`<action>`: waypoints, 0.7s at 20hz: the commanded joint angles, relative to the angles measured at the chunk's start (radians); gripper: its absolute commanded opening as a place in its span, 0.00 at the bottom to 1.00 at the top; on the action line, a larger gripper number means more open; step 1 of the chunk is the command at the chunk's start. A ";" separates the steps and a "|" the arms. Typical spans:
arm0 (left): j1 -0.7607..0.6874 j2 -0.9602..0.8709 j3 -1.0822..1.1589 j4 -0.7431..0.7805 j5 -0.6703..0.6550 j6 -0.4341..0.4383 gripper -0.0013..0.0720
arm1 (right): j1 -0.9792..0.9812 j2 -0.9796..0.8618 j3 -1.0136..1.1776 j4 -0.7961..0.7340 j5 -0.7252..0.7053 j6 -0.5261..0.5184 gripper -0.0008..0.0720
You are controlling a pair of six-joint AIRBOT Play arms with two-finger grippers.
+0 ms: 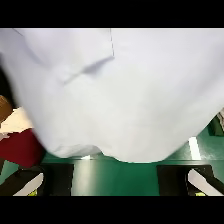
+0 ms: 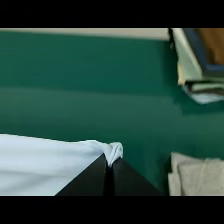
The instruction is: Fold the shirts.
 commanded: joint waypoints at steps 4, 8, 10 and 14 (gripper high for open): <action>0.001 -0.408 -0.153 -0.003 -0.051 0.040 0.06 | 0.169 -0.465 0.009 -0.220 0.164 0.058 0.04; 0.002 -0.643 -0.138 -0.005 0.163 0.059 0.06 | 0.203 -0.698 0.010 -0.215 0.006 0.058 0.04; 0.002 -0.712 -0.085 0.004 0.240 0.072 0.06 | 0.204 -0.757 0.010 -0.208 -0.097 0.058 0.03; 0.002 -0.732 -0.018 0.005 0.309 0.073 0.06 | 0.204 -0.758 0.009 -0.209 -0.167 0.057 0.03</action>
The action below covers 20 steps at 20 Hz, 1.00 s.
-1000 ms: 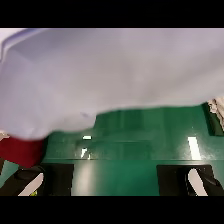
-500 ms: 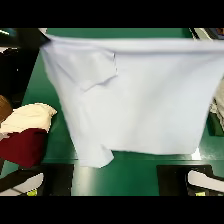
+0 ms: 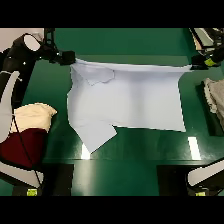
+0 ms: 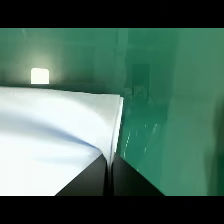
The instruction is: Fold the shirts.
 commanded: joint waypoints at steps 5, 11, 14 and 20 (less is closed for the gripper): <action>0.015 -0.040 0.071 0.140 -0.323 0.006 0.05 | 0.005 0.005 -0.009 -0.012 0.055 -0.003 0.03; 0.011 -0.040 -0.140 0.147 -0.300 0.004 0.06 | 0.027 0.076 -0.283 -0.004 0.006 -0.002 0.03; 0.011 -0.040 -0.198 0.134 -0.273 -0.021 0.22 | 0.034 0.103 -0.368 0.019 -0.034 0.027 0.20; 0.053 0.052 -0.209 0.145 -0.453 -0.014 0.70 | -0.040 0.168 -0.379 0.128 0.117 -0.005 0.54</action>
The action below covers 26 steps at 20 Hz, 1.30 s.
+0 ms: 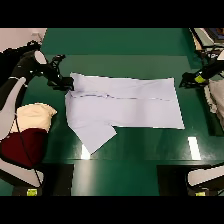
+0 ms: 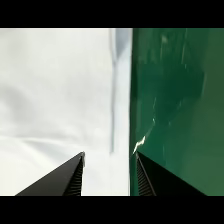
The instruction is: Fold the shirts.
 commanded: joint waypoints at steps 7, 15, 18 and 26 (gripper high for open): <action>0.016 0.522 -0.665 -0.102 0.028 -0.019 0.70 | -0.131 0.395 -0.402 0.052 -0.031 -0.031 0.54; 0.016 0.692 -1.039 -0.400 0.171 -0.017 0.70 | -0.137 0.546 -0.528 0.052 -0.082 -0.031 0.54; 0.011 0.692 -1.057 -0.405 0.236 -0.018 0.70 | -0.137 0.555 -0.528 0.052 -0.079 -0.031 0.54; -0.091 0.692 -1.070 -0.491 0.371 -0.018 0.46 | -0.139 0.554 -0.528 0.093 -0.054 -0.054 0.54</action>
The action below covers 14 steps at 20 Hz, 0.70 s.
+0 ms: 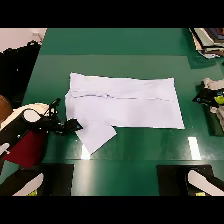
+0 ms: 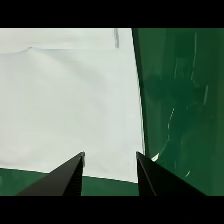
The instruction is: Fold the shirts.
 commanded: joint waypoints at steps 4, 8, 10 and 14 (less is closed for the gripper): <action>-0.023 0.001 0.043 -0.039 0.004 0.005 0.07 | -0.066 0.013 -0.072 0.014 0.051 -0.039 0.54; -0.023 0.001 0.087 -0.039 -0.030 0.035 0.06 | -0.209 0.010 -0.277 0.017 0.039 -0.050 0.54; -0.023 0.001 0.087 -0.039 -0.011 0.035 0.06 | -0.279 -0.038 -0.359 0.059 0.041 -0.051 0.54; -0.023 0.001 0.086 -0.039 0.003 0.035 0.06 | -0.340 -0.121 -0.455 0.272 -0.035 -0.149 0.54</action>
